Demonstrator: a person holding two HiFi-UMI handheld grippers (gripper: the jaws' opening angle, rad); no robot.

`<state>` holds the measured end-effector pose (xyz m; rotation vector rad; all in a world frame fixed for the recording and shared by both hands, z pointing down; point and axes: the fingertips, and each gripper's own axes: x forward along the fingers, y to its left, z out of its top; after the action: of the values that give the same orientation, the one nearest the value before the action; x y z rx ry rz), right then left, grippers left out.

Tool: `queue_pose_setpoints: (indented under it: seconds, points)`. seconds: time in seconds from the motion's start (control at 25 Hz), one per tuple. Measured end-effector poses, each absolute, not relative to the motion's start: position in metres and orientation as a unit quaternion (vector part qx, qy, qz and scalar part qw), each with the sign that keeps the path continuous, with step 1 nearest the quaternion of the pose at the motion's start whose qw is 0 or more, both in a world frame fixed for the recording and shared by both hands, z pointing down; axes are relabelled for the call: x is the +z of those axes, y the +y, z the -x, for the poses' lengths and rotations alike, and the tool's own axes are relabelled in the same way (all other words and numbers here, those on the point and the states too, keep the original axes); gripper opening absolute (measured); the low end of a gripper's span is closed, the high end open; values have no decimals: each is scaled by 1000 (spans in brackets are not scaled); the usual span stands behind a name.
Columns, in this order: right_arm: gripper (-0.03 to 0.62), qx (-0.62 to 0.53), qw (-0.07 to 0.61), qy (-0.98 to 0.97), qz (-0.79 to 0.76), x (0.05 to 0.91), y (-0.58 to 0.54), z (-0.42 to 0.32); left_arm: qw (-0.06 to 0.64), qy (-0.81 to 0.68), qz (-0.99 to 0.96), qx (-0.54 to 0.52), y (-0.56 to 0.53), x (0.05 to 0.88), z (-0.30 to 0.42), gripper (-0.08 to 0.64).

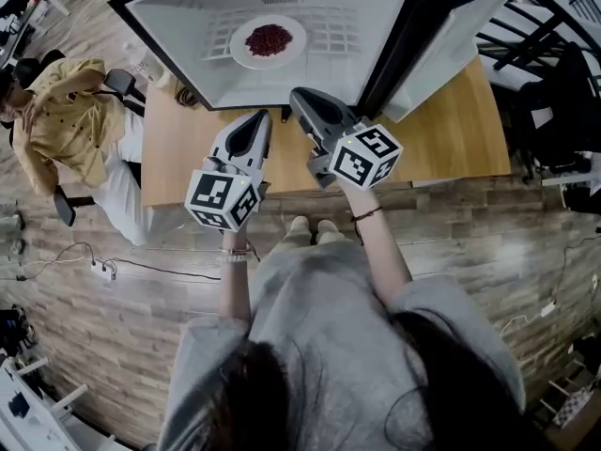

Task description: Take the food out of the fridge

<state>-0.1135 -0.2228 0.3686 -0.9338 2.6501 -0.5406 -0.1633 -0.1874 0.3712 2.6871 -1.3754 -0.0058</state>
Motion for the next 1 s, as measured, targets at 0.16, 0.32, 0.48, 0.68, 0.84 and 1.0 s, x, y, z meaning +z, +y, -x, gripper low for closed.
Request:
queue_pose_setpoints:
  seconds: [0.16, 0.32, 0.48, 0.68, 0.84, 1.0]
  points:
    - [11, -221, 170, 896, 346, 372, -232, 116, 62, -436, -898, 5, -194, 374, 171, 8]
    - [11, -258, 192, 879, 352, 378, -237, 116, 70, -433, -899, 7, -199, 379, 177, 8]
    - [46, -297, 200, 869, 342, 383, -245, 119, 75, -434, -898, 6, -209, 380, 177, 8]
    - [78, -329, 217, 857, 331, 384, -258, 122, 80, -439, -895, 7, -221, 382, 179, 8]
    - [99, -357, 238, 842, 326, 384, -266, 123, 84, -444, -892, 10, -226, 386, 181, 8]
    - [107, -396, 263, 824, 309, 386, -273, 125, 83, -447, -890, 13, -231, 386, 181, 8]
